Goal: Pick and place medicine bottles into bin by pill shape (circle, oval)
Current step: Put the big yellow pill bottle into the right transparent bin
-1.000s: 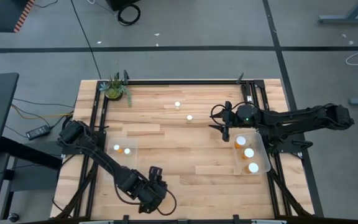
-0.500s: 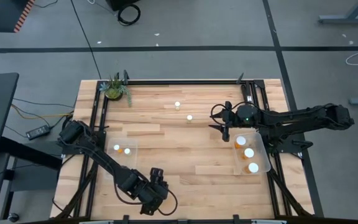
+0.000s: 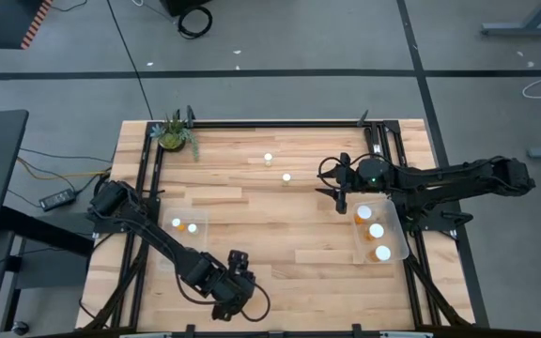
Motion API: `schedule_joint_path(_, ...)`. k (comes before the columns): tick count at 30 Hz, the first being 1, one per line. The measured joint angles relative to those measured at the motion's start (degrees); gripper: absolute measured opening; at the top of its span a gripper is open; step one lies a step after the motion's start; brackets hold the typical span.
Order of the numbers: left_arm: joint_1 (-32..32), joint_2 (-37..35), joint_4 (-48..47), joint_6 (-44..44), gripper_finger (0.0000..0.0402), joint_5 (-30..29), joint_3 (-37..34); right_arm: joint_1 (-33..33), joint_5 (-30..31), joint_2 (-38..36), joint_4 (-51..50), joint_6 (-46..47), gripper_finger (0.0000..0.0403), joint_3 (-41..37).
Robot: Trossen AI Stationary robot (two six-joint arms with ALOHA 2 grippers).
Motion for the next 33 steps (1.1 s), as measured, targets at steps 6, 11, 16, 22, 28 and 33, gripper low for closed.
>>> schedule_joint_path(6, 0.3, 0.0, 0.3, 0.1, 0.0367, 1.6, -0.2, 0.0, 0.0, 0.0, 0.0, 0.0, 0.0213, 0.0)
schedule_joint_path(11, 0.3, 1.1, 0.9, 0.1, 0.0357, 2.0, -0.2, 0.0, 0.0, 0.0, 0.0, 0.0, 0.0213, 0.0)
schedule_joint_path(16, 0.1, 3.0, 0.6, 1.4, 0.0353, 3.4, -0.2, 0.0, 0.0, 0.0, 0.0, 0.0, 0.0213, 0.0)
schedule_joint_path(22, 0.2, 3.3, 1.0, 1.1, 0.0352, 3.2, -0.1, 0.0, 0.0, 0.0, -0.1, 0.3, 0.0213, 0.0)
schedule_joint_path(28, 0.6, 3.3, 0.9, 1.0, 0.0338, 3.1, -0.1, 0.0, 0.0, 0.0, -0.1, 0.4, 0.0213, 0.0)
schedule_joint_path(33, 0.6, 3.3, 1.0, 0.5, 0.0302, 3.0, -0.1, 0.0, 0.0, 0.0, -0.3, 0.4, 0.0213, 0.0)
